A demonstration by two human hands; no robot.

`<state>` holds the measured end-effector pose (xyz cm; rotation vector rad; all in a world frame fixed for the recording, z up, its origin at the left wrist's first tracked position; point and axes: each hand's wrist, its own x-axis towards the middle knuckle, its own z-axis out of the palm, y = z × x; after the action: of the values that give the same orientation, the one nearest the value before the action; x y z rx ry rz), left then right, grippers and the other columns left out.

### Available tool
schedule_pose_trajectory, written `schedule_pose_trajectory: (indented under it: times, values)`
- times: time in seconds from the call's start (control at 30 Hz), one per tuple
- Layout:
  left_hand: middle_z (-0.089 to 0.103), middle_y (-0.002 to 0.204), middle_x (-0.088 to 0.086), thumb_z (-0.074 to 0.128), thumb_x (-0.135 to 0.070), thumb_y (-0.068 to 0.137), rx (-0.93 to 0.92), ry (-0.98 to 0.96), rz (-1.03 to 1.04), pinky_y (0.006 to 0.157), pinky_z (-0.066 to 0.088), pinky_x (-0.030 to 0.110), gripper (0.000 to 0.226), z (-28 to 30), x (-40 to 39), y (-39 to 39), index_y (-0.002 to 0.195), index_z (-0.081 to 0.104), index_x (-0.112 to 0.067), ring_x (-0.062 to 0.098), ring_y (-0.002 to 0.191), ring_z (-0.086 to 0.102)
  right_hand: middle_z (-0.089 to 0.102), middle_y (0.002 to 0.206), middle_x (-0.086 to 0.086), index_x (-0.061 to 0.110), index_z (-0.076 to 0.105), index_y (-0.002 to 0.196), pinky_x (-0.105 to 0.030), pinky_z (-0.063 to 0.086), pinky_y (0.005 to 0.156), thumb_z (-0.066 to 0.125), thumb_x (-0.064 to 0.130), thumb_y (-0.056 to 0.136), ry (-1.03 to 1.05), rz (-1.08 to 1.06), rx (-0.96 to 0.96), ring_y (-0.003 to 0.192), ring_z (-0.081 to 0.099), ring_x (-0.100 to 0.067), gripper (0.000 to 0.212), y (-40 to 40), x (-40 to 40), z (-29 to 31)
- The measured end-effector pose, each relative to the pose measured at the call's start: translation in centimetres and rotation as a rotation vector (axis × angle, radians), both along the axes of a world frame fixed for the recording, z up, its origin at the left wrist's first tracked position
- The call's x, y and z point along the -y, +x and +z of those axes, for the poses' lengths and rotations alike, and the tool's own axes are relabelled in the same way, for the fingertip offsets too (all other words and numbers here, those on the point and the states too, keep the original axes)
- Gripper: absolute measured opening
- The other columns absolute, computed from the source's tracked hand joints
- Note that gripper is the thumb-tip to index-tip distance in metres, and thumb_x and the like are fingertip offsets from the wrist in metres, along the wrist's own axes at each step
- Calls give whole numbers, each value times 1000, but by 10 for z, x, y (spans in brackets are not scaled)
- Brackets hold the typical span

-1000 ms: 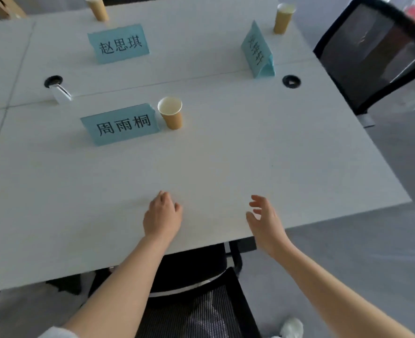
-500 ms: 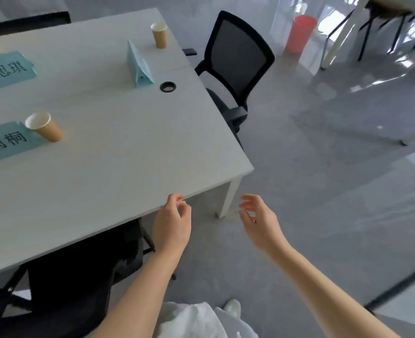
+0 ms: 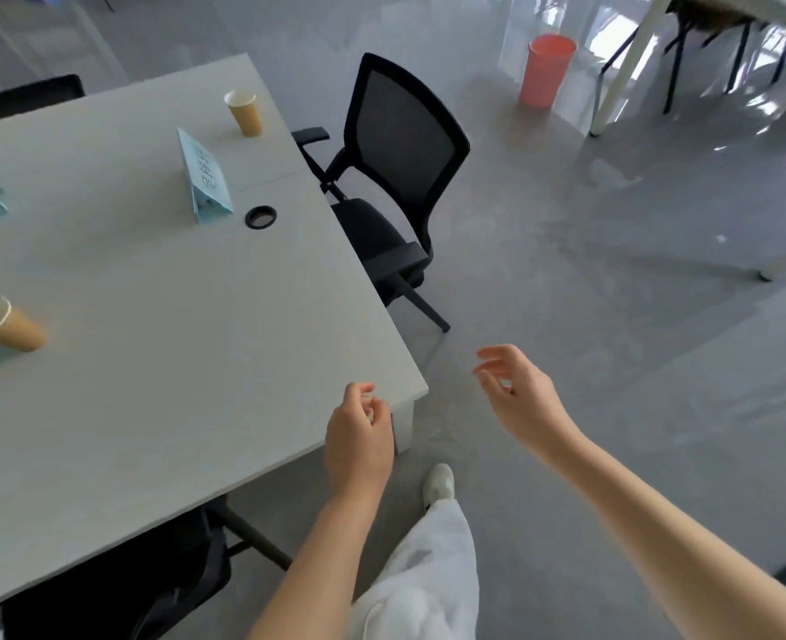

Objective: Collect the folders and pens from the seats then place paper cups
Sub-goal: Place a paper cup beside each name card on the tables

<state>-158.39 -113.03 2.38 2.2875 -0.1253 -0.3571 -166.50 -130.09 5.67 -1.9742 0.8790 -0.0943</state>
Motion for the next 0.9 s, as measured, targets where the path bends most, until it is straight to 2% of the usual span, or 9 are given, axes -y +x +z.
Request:
schedule_pose_trajectory:
  times: [0.2, 0.47, 0.6, 0.67, 0.83, 0.9]
  values:
    - [69, 102, 2, 43, -21, 96, -31, 43, 83, 75, 51, 38, 27, 6, 73, 69, 117, 58, -17, 26, 91, 62, 68, 100, 3, 14, 57, 118, -26, 47, 89, 51, 13, 96, -37, 141, -60, 101, 61, -17, 23, 76, 77, 5]
    - [63, 94, -9, 47, -19, 96, 22, 14, 119, 72, 50, 35, 27, 28, 177, 152, 120, 57, -19, 20, 89, 61, 67, 109, 0, 19, 58, 118, -25, 45, 85, 51, 21, 97, 20, 177, -43, 104, 60, -16, 23, 157, 169, 16]
    - [66, 93, -8, 46, -20, 96, 8, 18, 177, 71, 53, 37, 28, 24, 230, 170, 122, 57, -20, 16, 82, 61, 67, 106, 0, 18, 59, 116, -24, 45, 89, 51, 19, 97, 31, 232, -30, 103, 61, -16, 20, 187, 227, 16]
    - [65, 92, -10, 45, -20, 96, -10, 4, 204, 67, 52, 32, 28, 21, 257, 174, 122, 55, -20, 12, 79, 61, 67, 105, 0, 16, 59, 116, -22, 44, 89, 51, 17, 97, 37, 280, -18, 103, 62, -14, 21, 202, 259, 15]
    - [66, 97, -8, 46, -22, 96, -16, 0, 325, 72, 51, 32, 30, 20, 340, 183, 125, 54, -20, 13, 86, 62, 66, 110, -1, 18, 58, 119, -18, 41, 85, 49, 18, 97, 65, 393, -13, 104, 60, -13, 24, 244, 343, 18]
    - [67, 98, -7, 46, -20, 96, -7, 0, 403, 70, 50, 31, 29, 25, 377, 187, 123, 55, -20, 13, 86, 63, 66, 111, 0, 17, 57, 120, -20, 43, 87, 49, 19, 97, 64, 455, -15, 105, 59, -13, 25, 262, 377, 26]
